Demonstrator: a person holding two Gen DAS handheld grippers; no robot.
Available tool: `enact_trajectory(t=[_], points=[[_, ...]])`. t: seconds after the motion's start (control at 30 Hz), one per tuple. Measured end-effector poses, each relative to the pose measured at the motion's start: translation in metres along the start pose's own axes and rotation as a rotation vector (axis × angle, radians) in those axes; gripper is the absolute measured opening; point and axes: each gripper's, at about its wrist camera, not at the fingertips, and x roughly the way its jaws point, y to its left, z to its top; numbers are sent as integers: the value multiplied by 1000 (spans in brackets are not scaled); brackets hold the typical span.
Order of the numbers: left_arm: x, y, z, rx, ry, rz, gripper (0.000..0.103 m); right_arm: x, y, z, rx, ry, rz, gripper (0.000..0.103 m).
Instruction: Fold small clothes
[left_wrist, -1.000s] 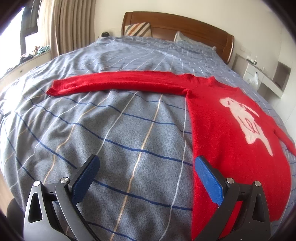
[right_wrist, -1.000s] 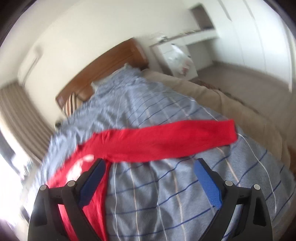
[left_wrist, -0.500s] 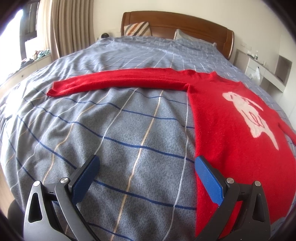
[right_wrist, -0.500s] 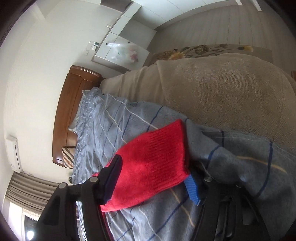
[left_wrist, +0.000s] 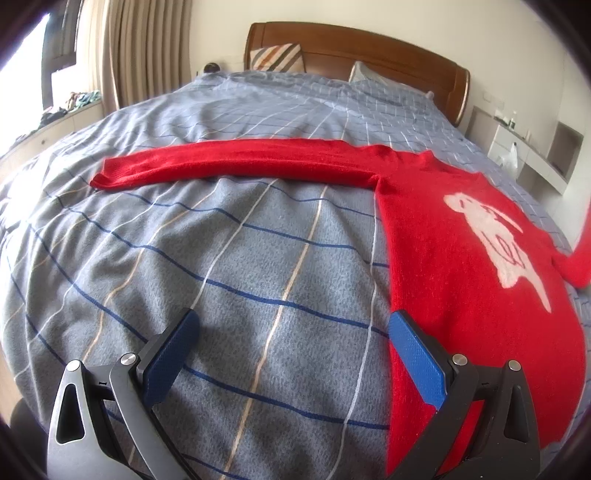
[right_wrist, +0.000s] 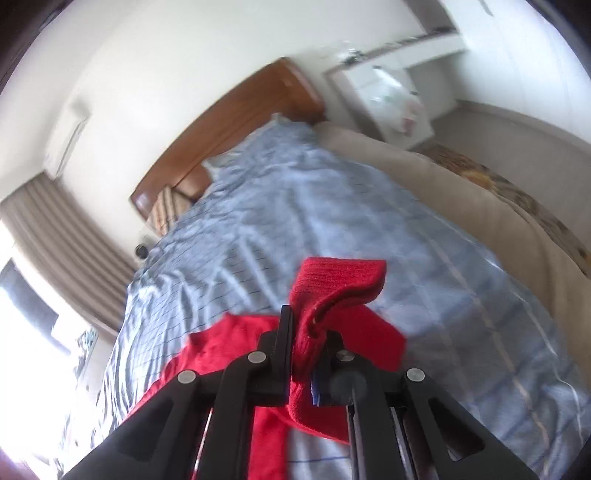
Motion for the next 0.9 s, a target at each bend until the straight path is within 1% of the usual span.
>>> enact_trajectory(t=[0.07,0.17,0.2,0.23,0.27,0.3,0.33,0.37,0.4,0.43,0.5,0.57,0.6,0.63,0.67,0.73,0.8,0.9], points=[[-1,2,1,-6,-3,-5,103,29,66,-6,-109,47,74,8],[-5,6,3,-14,-14,-8,103,77,144,-35,-254,123,129,8],[-6,8,4,-16,-18,-7,103,95,166,-50,-301,150,133,8],[-6,9,5,-19,-20,-6,103,108,179,-68,-336,176,134,8],[-6,10,5,-24,-21,-7,103,127,194,-87,-371,211,130,10],[-6,12,6,-30,-20,-11,103,141,201,-108,-393,246,129,13],[-6,13,6,-36,-19,-12,103,152,201,-130,-403,285,133,32],[-6,15,6,-42,-20,-8,103,163,202,-150,-406,326,134,64],[-7,16,6,-47,-23,-5,103,167,197,-166,-412,341,127,71],[-8,18,7,-53,-27,-2,103,165,197,-180,-431,346,100,71],[-10,21,7,-68,-32,-1,103,147,197,-199,-503,318,38,71],[-9,24,8,-88,-30,-9,103,112,201,-209,-588,251,-55,72],[-8,25,9,-97,-27,-12,103,96,204,-204,-622,222,-102,72],[-7,25,10,-105,-24,-16,103,79,205,-203,-646,185,-152,76],[-6,26,11,-112,-22,-20,103,61,204,-202,-663,146,-201,84],[-5,26,12,-118,-21,-22,103,30,202,-195,-680,89,-276,91],[-5,25,12,-108,-22,-14,103,7,201,-187,-683,54,-341,91],[-4,24,12,-94,-23,1,103,-17,200,-180,-690,15,-424,91]])
